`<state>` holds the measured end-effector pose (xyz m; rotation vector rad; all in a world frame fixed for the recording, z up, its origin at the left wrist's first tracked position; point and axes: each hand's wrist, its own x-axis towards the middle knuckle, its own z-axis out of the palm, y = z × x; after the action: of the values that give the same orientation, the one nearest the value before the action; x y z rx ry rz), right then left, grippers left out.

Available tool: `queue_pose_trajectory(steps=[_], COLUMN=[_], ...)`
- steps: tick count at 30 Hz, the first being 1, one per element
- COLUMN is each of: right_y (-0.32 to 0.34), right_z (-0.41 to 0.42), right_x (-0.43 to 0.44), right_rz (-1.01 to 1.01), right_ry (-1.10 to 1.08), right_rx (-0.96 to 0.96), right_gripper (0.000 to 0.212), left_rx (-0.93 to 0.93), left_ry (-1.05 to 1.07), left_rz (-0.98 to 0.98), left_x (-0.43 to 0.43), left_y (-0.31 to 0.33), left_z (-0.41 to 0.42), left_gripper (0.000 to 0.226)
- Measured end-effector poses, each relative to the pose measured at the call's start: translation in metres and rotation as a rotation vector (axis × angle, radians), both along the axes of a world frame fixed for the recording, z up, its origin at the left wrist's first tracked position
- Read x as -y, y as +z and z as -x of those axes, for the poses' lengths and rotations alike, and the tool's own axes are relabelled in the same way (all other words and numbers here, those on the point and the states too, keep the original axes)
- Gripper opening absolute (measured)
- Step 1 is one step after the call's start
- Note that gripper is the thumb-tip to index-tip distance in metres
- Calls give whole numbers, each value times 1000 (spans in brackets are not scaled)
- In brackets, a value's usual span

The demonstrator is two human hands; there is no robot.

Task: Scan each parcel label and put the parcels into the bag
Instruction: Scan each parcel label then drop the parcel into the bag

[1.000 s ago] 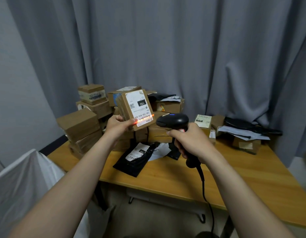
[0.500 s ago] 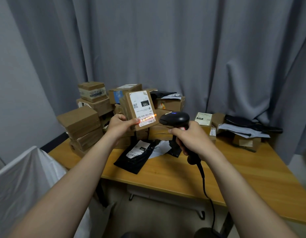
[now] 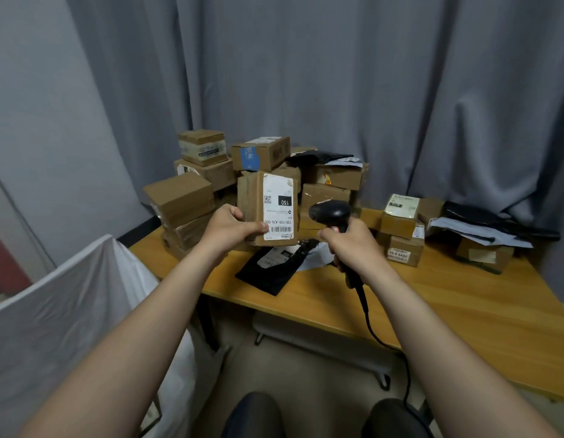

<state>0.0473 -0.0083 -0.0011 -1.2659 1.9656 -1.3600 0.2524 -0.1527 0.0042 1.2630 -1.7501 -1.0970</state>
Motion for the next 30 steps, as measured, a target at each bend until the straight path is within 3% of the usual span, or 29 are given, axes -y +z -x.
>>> queue_pose_trajectory(steps=[4,7,17,19,22,25,27,30], right_y=[-12,-22,-53,-57,-59,-60,-60,-62], right_z=[-28,-53,-133,-145,-159,-164,-165,-166], right_x=[15,29,62,64,65,65,64,63], right_rz=[-14,-32,-141,-155,-153,-159,-153,-147], right_ry=[32,67,198,230,274,290,298,311], right_rx=[13,-10,-19,-13,4,3,-2,7], right_gripper=[10,8,15,18,12,17,19,15], left_rx=[39,114,370,472,619,734,838,959], left_ry=[67,135,334,343,380,447,490,537], left_rz=[1,-5,-68,-76,-91,-145,-181,-274], left_x=[-13,-22,-53,-59,-67,-70,-71,-69], left_y=[-8,-12,-29,-29,-37,-58,-74,-97], left_z=[-38,-71,-178,-195,-220,-250,-264,-271], left_gripper=[56,74,68,60,30,26,40,88])
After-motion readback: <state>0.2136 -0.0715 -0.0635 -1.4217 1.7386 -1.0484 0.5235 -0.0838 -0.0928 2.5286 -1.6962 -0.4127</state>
